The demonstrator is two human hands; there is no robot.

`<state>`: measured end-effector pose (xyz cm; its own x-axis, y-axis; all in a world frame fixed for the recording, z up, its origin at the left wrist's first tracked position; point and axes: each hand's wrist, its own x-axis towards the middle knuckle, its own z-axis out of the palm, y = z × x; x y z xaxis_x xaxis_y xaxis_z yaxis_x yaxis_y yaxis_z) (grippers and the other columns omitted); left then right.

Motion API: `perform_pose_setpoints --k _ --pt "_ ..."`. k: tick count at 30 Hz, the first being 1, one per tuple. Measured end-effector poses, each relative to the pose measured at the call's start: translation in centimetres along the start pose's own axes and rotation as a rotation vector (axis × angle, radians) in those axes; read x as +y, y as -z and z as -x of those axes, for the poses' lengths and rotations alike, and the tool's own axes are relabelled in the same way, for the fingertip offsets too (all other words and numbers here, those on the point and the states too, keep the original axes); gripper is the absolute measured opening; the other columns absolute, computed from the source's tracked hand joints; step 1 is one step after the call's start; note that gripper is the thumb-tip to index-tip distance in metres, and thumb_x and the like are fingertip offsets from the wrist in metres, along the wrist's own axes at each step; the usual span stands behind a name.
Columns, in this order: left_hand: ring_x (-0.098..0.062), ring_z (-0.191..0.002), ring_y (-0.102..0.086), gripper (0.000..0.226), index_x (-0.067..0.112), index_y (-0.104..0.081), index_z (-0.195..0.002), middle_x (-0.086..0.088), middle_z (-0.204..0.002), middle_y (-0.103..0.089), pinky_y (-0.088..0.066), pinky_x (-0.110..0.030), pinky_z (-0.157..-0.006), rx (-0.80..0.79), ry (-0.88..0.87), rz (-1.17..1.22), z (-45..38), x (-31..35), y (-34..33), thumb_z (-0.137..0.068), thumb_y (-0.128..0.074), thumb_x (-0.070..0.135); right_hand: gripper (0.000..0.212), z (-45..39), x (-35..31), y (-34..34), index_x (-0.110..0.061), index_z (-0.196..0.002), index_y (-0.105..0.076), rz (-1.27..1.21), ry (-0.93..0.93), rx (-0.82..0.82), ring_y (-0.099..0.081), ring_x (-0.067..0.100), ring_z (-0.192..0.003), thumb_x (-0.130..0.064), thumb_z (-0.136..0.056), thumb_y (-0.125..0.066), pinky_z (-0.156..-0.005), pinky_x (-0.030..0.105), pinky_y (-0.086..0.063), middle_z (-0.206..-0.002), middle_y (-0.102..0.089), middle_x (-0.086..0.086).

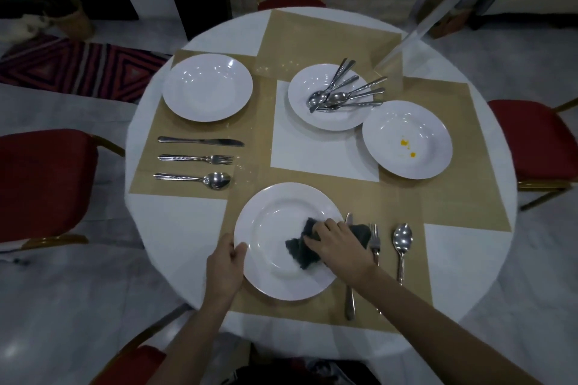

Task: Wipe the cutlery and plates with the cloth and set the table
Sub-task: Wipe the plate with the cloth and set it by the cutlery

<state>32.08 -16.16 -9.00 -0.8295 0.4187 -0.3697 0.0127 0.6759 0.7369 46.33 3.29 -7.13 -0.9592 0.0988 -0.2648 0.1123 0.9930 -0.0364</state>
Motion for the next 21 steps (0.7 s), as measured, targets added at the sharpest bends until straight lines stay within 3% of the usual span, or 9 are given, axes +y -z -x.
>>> perform_pose_setpoints --k 4,7,12,17,21 --pt "-0.021 -0.078 -0.063 0.010 0.011 -0.057 -0.095 -0.005 -0.083 -0.064 -0.054 -0.034 -0.071 -0.019 -0.032 -0.011 -0.1 -0.1 0.1 -0.096 -0.054 0.021 0.053 0.9 -5.6 -1.5 -0.017 -0.130 -0.058 -0.176 0.159 0.032 -0.060 0.025 -0.098 -0.018 -0.080 -0.073 -0.086 0.038 -0.052 -0.108 -0.061 0.010" --pt "-0.022 -0.079 -0.063 0.011 0.009 -0.057 -0.097 -0.008 -0.087 -0.066 -0.055 -0.037 -0.076 -0.048 -0.040 -0.039 -0.4 0.1 0.4 -0.097 -0.053 0.019 0.058 -0.7 -7.5 -2.1 -0.013 -0.135 -0.052 -0.186 0.134 0.064 -0.062 0.025 -0.100 -0.022 -0.082 -0.072 -0.090 0.038 -0.052 -0.112 -0.062 0.012" --pt "-0.024 -0.078 -0.064 0.011 0.009 -0.055 -0.098 -0.007 -0.086 -0.065 -0.051 -0.034 -0.072 -0.063 -0.079 -0.094 -0.2 0.3 0.3 -0.098 -0.051 0.019 0.050 -5.8 -5.3 -0.7 -0.014 -0.141 -0.039 -0.144 0.053 0.099 -0.052 0.030 -0.109 -0.016 -0.094 -0.053 -0.097 0.041 -0.044 -0.124 -0.051 0.016" --pt "-0.012 -0.083 -0.058 0.009 0.018 -0.054 -0.103 0.004 -0.091 -0.059 -0.044 -0.023 -0.076 -0.051 -0.039 -0.103 0.0 0.4 -0.1 -0.098 -0.052 0.024 0.046 -8.2 -1.7 1.3 -0.015 -0.133 -0.044 -0.105 -0.031 0.137 -0.050 0.032 -0.111 -0.006 -0.089 -0.053 -0.095 0.041 -0.040 -0.128 -0.050 0.014" --pt "-0.007 -0.084 -0.058 0.003 0.024 -0.052 -0.099 0.009 -0.094 -0.060 -0.045 -0.021 -0.076 -0.061 -0.005 -0.083 -0.2 0.0 -0.4 -0.098 -0.051 0.026 0.045 -5.4 1.1 2.2 -0.015 -0.116 -0.063 -0.012 -0.005 0.110 -0.060 0.028 -0.098 -0.008 -0.073 -0.074 -0.085 0.038 -0.050 -0.116 -0.062 0.010"
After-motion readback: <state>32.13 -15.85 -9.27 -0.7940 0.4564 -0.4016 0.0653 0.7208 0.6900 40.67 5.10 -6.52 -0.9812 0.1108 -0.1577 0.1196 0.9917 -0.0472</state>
